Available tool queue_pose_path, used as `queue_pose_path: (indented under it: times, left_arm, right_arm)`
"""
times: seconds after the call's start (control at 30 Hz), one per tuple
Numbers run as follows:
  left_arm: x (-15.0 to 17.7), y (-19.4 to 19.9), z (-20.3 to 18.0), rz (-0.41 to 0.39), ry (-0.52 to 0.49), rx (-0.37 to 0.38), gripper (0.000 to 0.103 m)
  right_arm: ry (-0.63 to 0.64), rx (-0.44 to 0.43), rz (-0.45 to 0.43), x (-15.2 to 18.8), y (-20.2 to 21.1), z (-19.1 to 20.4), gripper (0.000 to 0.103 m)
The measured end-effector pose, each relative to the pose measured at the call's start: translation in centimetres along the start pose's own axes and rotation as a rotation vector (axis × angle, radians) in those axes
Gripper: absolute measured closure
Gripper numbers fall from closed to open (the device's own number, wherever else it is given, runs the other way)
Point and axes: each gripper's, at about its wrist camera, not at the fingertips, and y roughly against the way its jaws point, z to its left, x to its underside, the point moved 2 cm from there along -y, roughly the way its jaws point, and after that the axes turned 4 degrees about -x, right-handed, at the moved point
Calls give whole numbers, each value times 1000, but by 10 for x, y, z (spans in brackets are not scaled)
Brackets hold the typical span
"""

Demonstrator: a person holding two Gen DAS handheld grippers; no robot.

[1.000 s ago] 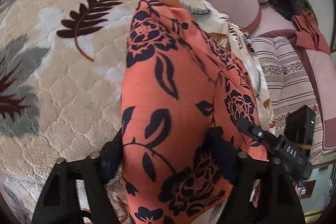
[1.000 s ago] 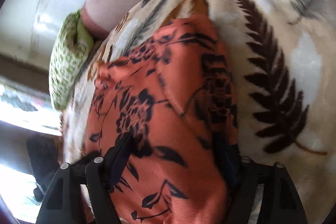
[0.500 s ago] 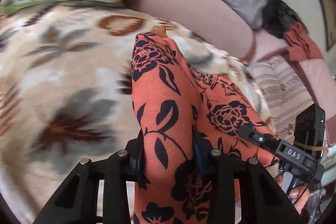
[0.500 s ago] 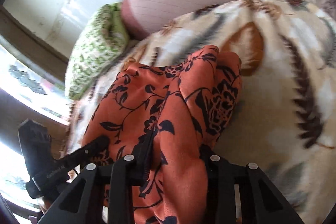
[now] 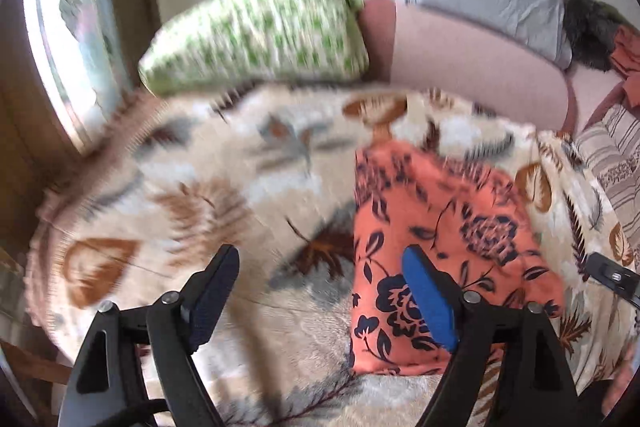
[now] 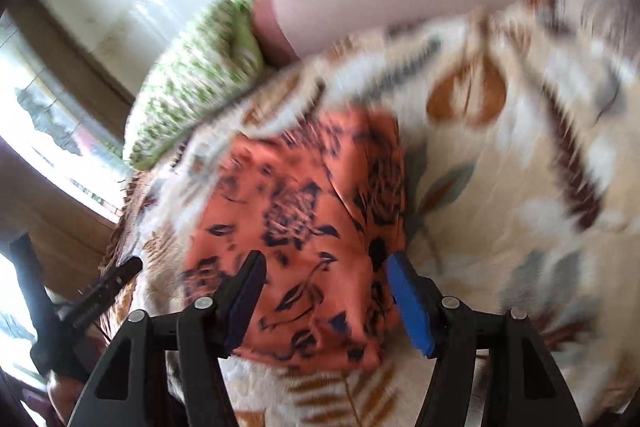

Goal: Fold small clothes

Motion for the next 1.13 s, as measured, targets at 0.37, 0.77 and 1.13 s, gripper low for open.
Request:
queue_pose_path:
  times: [0.37, 0.77, 1.13]
  left_arm:
    - [8, 93, -5, -135, -62, -44, 17]
    - [9, 115, 2, -165, -36, -26, 17]
    - [4, 113, -2, -213, -12, -14, 17]
  right_arm:
    - [254, 12, -168, 34, 73, 96, 31]
    - [307, -14, -140, 48, 66, 118, 31]
    - [246, -24, -125, 44, 54, 105, 31]
